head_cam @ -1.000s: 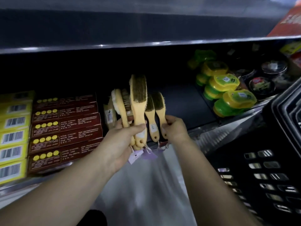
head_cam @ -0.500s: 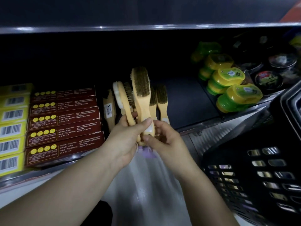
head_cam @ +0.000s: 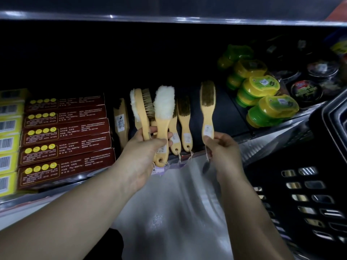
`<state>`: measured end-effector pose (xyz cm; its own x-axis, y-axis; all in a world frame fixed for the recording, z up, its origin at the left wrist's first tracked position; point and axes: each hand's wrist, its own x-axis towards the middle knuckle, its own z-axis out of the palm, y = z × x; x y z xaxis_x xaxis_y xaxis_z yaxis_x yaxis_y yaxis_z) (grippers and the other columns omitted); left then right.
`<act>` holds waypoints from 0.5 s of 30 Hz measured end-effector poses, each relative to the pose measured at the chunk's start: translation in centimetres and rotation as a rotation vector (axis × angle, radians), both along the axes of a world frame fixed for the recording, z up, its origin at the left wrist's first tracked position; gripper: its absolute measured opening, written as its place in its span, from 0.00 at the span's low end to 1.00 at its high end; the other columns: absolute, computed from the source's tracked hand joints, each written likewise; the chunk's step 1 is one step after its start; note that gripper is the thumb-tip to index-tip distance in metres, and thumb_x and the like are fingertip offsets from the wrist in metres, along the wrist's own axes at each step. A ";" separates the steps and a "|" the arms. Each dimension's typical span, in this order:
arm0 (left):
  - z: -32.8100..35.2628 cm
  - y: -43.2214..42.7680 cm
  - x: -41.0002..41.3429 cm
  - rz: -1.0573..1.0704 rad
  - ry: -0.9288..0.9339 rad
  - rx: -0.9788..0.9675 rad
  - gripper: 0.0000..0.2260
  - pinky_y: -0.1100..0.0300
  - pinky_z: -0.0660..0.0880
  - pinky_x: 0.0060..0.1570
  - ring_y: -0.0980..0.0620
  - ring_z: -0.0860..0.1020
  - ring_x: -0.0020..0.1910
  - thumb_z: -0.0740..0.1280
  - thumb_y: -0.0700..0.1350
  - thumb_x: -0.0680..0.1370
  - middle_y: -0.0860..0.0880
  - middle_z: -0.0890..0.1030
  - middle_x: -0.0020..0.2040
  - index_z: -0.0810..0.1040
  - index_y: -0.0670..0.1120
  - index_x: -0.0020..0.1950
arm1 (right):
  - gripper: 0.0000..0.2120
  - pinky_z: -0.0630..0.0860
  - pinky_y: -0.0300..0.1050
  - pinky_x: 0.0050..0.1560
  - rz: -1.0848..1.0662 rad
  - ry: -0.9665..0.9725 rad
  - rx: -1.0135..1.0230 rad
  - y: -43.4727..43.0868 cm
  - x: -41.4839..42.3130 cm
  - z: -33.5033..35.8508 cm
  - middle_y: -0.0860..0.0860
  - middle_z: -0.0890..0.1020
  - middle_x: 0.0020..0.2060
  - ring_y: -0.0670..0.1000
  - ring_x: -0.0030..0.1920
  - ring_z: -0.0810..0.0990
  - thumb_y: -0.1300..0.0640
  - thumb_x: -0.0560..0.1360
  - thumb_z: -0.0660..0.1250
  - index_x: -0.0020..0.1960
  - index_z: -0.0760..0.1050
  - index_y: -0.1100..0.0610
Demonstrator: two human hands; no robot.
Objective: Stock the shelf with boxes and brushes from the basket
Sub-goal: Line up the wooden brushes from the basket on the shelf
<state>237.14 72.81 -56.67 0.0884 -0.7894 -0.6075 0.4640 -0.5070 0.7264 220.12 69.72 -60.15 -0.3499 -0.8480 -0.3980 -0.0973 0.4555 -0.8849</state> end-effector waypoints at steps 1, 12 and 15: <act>0.0 0.0 0.0 -0.009 -0.001 -0.004 0.14 0.58 0.76 0.40 0.52 0.81 0.45 0.63 0.31 0.76 0.48 0.84 0.46 0.75 0.46 0.57 | 0.05 0.66 0.37 0.26 0.012 0.046 0.024 -0.4 -0.1 -0.3 0.47 0.76 0.28 0.43 0.26 0.72 0.59 0.74 0.69 0.49 0.78 0.56; -0.2 0.2 -0.4 -0.026 0.010 0.008 0.13 0.59 0.75 0.40 0.54 0.81 0.41 0.62 0.30 0.76 0.47 0.83 0.47 0.74 0.48 0.51 | 0.07 0.75 0.44 0.44 0.417 0.605 0.116 -2.2 -0.7 -1.0 0.52 0.84 0.44 0.52 0.44 0.81 0.55 0.75 0.67 0.50 0.82 0.55; -0.3 0.2 -0.5 -0.038 0.001 0.013 0.14 0.60 0.75 0.38 0.55 0.81 0.40 0.62 0.30 0.76 0.47 0.83 0.47 0.74 0.49 0.50 | 0.07 0.76 0.45 0.44 0.460 0.656 0.125 -2.4 -0.7 -0.9 0.52 0.84 0.43 0.52 0.43 0.81 0.54 0.75 0.68 0.49 0.82 0.54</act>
<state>236.64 73.01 -56.96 0.0583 -0.7842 -0.6177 0.4452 -0.5334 0.7192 219.42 67.32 -61.01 -0.1716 -0.9267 -0.3343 -0.7806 0.3349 -0.5278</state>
